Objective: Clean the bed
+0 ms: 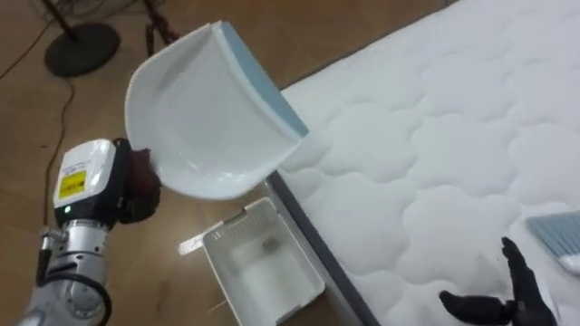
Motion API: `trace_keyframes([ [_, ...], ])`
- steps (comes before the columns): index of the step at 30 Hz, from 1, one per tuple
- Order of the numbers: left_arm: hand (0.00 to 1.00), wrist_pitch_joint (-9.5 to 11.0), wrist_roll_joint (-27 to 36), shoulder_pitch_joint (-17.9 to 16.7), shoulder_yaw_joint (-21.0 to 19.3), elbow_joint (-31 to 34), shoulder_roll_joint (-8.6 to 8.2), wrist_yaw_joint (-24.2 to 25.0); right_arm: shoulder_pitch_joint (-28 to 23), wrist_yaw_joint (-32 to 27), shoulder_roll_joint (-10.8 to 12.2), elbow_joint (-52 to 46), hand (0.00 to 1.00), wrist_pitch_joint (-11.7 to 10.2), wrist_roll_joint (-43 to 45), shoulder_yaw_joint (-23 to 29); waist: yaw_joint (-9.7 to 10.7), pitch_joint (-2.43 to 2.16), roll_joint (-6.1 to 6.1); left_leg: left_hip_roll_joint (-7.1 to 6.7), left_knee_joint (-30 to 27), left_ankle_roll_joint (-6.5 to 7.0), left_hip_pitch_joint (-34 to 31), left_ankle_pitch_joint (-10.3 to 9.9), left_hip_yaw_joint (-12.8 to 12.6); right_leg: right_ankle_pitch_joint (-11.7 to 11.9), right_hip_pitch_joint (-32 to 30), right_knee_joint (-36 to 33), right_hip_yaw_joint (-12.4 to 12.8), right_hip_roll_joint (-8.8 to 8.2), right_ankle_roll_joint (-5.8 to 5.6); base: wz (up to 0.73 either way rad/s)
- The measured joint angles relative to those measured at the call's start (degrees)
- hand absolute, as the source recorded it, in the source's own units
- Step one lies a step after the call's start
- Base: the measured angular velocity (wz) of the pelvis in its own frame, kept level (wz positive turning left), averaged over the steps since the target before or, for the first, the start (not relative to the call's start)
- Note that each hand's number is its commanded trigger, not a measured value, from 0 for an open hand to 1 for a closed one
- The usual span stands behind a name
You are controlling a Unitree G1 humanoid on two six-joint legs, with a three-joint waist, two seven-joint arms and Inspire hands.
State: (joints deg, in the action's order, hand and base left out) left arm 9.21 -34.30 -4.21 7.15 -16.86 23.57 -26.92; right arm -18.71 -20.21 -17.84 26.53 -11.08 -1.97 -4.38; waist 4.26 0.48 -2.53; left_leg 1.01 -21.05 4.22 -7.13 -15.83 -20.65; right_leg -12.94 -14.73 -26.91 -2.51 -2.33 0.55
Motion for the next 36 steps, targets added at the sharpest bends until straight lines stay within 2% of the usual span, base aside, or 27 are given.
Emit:
trace_keyframes([
  [1, 1.00, 0.13, 0.40, -0.95, -0.29, 1.35, -1.44, -0.19, 0.27, 0.25, 0.81, 0.02, 0.00, -0.02, -0.09, -0.01, -0.48, 0.03, 0.66, 0.41, 0.51, -0.01, 0.84, -0.10, -1.95, 1.11, -0.05, 0.58, -4.29, -0.90, 0.80, -1.31],
  [2, 1.00, 0.54, 1.04, -1.19, -0.27, 1.78, -1.87, -0.20, 0.56, 0.39, 1.13, -0.03, 0.00, -0.02, -0.17, -0.02, -0.56, 0.12, 0.98, 0.47, 0.65, 0.07, 1.07, -0.16, -2.38, 1.50, -0.16, 0.73, -5.68, -1.12, 1.12, -1.04],
  [3, 1.00, 1.55, 2.10, -1.28, -0.22, 1.93, -2.75, -0.23, 0.68, 0.41, 1.83, -0.04, 0.00, -0.02, -0.29, 0.00, -0.57, 0.22, 1.34, 0.75, 1.05, 0.23, 1.31, -0.25, -3.25, 2.58, -0.16, 1.62, -6.39, -0.87, 1.35, -0.83],
  [5, 1.00, 2.19, 3.28, -1.28, -0.23, 1.96, -3.08, -0.27, 0.43, 0.60, 2.89, 0.00, 0.00, 0.08, -0.25, 0.01, 0.03, 0.03, 1.95, 1.97, 1.90, 0.31, 2.00, -0.28, -6.96, 4.85, -0.05, 3.96, -6.49, 0.19, 1.56, -1.02],
  [6, 1.00, 2.18, 4.68, -1.28, -0.31, 1.98, -3.11, -0.60, 0.99, 1.16, 3.24, -0.06, 0.00, 0.13, -0.30, -0.14, -1.33, 0.09, 1.85, 3.36, 2.57, 0.30, 2.59, -0.31, -11.82, 5.96, 0.54, 4.16, -9.27, 0.45, 1.81, -1.47],
  [7, 1.00, 2.17, 6.19, -1.65, -0.30, 1.97, -3.70, -0.87, 1.36, 1.55, 3.27, -0.33, 0.00, 0.11, -0.25, -0.24, -2.08, 0.03, 1.55, 4.30, 3.58, 0.24, 3.95, -0.33, -16.85, 4.80, 1.30, 1.19, -13.18, -0.68, 0.96, -1.50],
  [8, 1.00, 2.18, 6.63, -1.66, -0.26, 1.99, -4.23, -1.07, 1.55, 1.53, 3.26, -0.43, 0.00, 0.00, -0.25, -0.28, -2.20, 0.04, 1.43, 4.50, 4.24, 0.08, 4.79, -0.22, -18.59, 3.97, 2.20, -0.12, -14.50, -1.50, 0.49, -1.40],
  [10, 1.00, 2.19, 8.00, -1.97, 0.11, 2.05, -6.31, -1.48, 2.54, 1.56, 3.26, -0.38, 0.00, -0.38, -0.34, -1.37, -3.16, 0.07, 1.69, 4.45, 5.98, -0.20, 7.23, -0.06, -24.94, 0.93, 6.67, -1.73, -18.33, -4.75, -1.81, -1.37],
  [12, 1.00, 2.17, 10.53, -2.31, 0.96, 2.03, -7.01, -1.09, 3.68, 1.59, 3.34, -0.27, 0.00, -0.96, -0.93, -3.26, -2.92, 0.17, 2.06, 4.18, 6.26, -0.42, 7.89, 0.01, -27.72, 0.13, 8.62, 1.32, -19.03, -5.75, -2.44, -1.02],
  [14, 1.00, 2.17, 11.17, -2.38, 1.86, 2.03, -7.46, -0.04, 3.96, 1.69, 3.76, -0.17, 0.00, -1.51, -0.89, -4.39, -2.82, 0.12, 2.49, 4.04, 5.96, -0.52, 7.76, 0.07, -27.74, 0.17, 8.68, 5.03, -19.61, -5.20, -1.76, -0.90],
  [15, 0.74, 2.17, 11.21, -2.73, 2.19, 2.03, -7.72, 0.99, 4.22, 2.15, 4.22, 0.10, 0.00, -1.56, -0.29, -4.52, -2.47, 0.10, 2.48, 4.08, 5.39, -0.53, 7.61, 0.06, -25.53, 0.37, 8.71, 5.91, -19.01, -4.91, -1.06, -0.80],
  [16, 0.38, 2.17, 11.20, -3.04, 2.28, 2.04, -7.91, 2.20, 4.22, 2.53, 4.57, 0.15, 0.00, -1.56, 0.63, -4.52, -1.98, 0.08, 2.45, 4.02, 5.06, -0.59, 7.43, 0.07, -22.10, 0.61, 8.70, 6.16, -17.90, -4.40, -0.61, -0.70],
  [17, 0.22, 2.16, 11.24, -3.13, 2.25, 2.03, -7.97, 2.77, 4.22, 2.70, 4.64, 0.14, 0.00, -1.56, 1.34, -4.52, -1.57, 0.08, 2.48, 4.03, 4.78, -0.65, 7.38, 0.04, -20.97, 0.64, 8.71, 6.11, -17.68, -4.27, -0.48, -0.45],
  [18, 0.00, 2.16, 11.23, -3.19, 2.27, 2.05, -8.15, 3.80, 4.17, 2.87, 4.63, 0.10, 0.00, -1.58, 2.42, -4.42, -0.63, 0.01, 2.57, 4.15, 4.52, -0.90, 7.37, -0.08, -20.28, 0.56, 8.70, 5.99, -17.30, -4.07, -0.30, -0.19],
  [19, 0.00, 2.17, 11.32, -3.17, 2.56, 2.13, -8.23, 4.70, 4.15, 2.87, 4.63, 0.07, 0.00, -1.62, 2.41, -4.39, 0.65, -0.11, 2.77, 4.32, 4.30, -1.01, 7.40, -0.04, -20.30, 0.38, 8.69, 5.93, -17.13, -3.93, -0.07, -0.13],
  [22, 0.00, 2.17, 12.53, -3.26, 3.85, 2.13, -8.36, 6.85, 4.15, 3.41, 4.63, 0.02, 0.00, -2.18, 2.19, -4.39, 1.46, -0.28, 3.15, 5.32, 2.80, -1.46, 7.87, -0.22, -21.05, 0.40, 8.65, 6.02, -15.52, -2.95, 0.42, -0.28],
  [24, 0.00, 2.17, 12.59, -3.33, 4.11, 2.12, -8.56, 7.75, 4.15, 4.37, 4.63, 0.01, 0.00, -2.75, 2.32, -4.34, 1.62, -0.30, 3.24, 6.02, 1.39, -1.69, 8.00, -0.32, -20.19, 0.50, 8.69, 6.06, -14.27, -2.19, 0.91, -0.47],
  [26, 0.00, 2.17, 12.62, -3.86, 4.19, 2.13, -8.83, 7.96, 4.12, 5.36, 4.60, -0.05, 0.00, -3.15, 2.47, -4.35, 0.35, -0.25, 3.13, 6.18, -0.39, -2.12, 8.13, -0.57, -13.34, 0.22, 8.63, 5.95, -11.00, -0.70, 1.87, -0.94],
  [27, 0.00, 2.17, 12.94, -4.75, 4.14, 2.12, -8.92, 7.96, 4.02, 6.09, 4.49, -0.32, 0.00, -3.23, 2.47, -4.40, -1.24, -0.25, 2.98, 6.02, -1.82, -2.18, 8.18, -0.54, -7.49, 0.22, 8.64, 5.79, -8.35, 0.32, 2.15, -1.35],
  [28, 0.00, 2.17, 13.75, -5.74, 4.06, 2.12, -8.85, 8.08, 3.97, 6.84, 4.47, -0.35, 0.00, -3.26, 2.47, -4.56, -1.85, -0.30, 2.92, 5.75, -3.21, -2.31, 8.14, -0.47, -2.61, 0.08, 8.76, 5.48, -6.72, 0.90, 2.43, -1.29],
  [30, 0.00, 2.19, 14.81, -6.51, 3.97, 2.07, -8.89, 8.92, 3.48, 7.35, 4.33, -0.34, 0.00, -3.26, 2.32, -4.55, -1.69, -0.29, 2.95, 5.03, -4.49, -2.64, 8.29, -0.57, 2.29, 0.10, 8.66, 4.31, -4.28, 1.80, 3.17, -0.85],
  [31, 0.00, 2.31, 15.34, -7.13, 3.97, 1.95, -8.90, 9.08, 3.23, 7.73, 4.23, -0.15, 0.00, -3.21, 2.27, -4.48, -1.68, -0.29, 2.84, 4.90, -4.59, -3.22, 8.93, -0.80, 3.81, -0.28, 8.53, 3.47, -2.20, 2.84, 3.63, -0.72],
  [32, 0.00, 2.40, 15.70, -7.39, 3.97, 1.74, -8.89, 9.11, 3.11, 7.91, 4.23, -0.08, 0.00, -3.19, 2.27, -4.45, -1.63, -0.34, 2.83, 4.81, -4.60, -3.27, 9.24, -0.82, 4.45, -0.46, 8.41, 3.08, -1.16, 3.30, 3.83, -0.81],
  [34, 0.00, 2.41, 16.32, -8.85, 3.89, 1.49, -9.02, 9.22, 3.00, 8.68, 4.25, -0.07, 0.00, -3.17, 2.34, -4.45, -1.74, -0.43, 2.51, 4.28, -4.86, -3.98, 9.46, -0.62, 9.23, -0.26, 8.26, 2.79, 3.10, 5.43, 4.64, -0.95],
  [35, 0.00, 2.41, 16.73, -9.16, 3.88, 1.36, -9.01, 9.40, 2.98, 8.77, 4.34, -0.05, 0.00, -3.17, 2.35, -4.50, -1.76, -0.34, 2.40, 4.26, -5.54, -4.10, 9.38, -0.60, 9.97, -0.13, 8.33, 2.80, 4.04, 5.86, 4.84, -0.87],
  [36, 0.00, 2.43, 17.56, -9.52, 3.96, 0.62, -9.07, 9.85, 2.72, 8.85, 4.45, -0.01, 0.00, -3.09, 2.31, -4.51, -1.68, -0.13, 2.27, 4.01, -6.45, -5.19, 8.85, -0.79, 11.26, -0.01, 8.46, 2.69, 5.70, 6.38, 5.09, -0.68],
])
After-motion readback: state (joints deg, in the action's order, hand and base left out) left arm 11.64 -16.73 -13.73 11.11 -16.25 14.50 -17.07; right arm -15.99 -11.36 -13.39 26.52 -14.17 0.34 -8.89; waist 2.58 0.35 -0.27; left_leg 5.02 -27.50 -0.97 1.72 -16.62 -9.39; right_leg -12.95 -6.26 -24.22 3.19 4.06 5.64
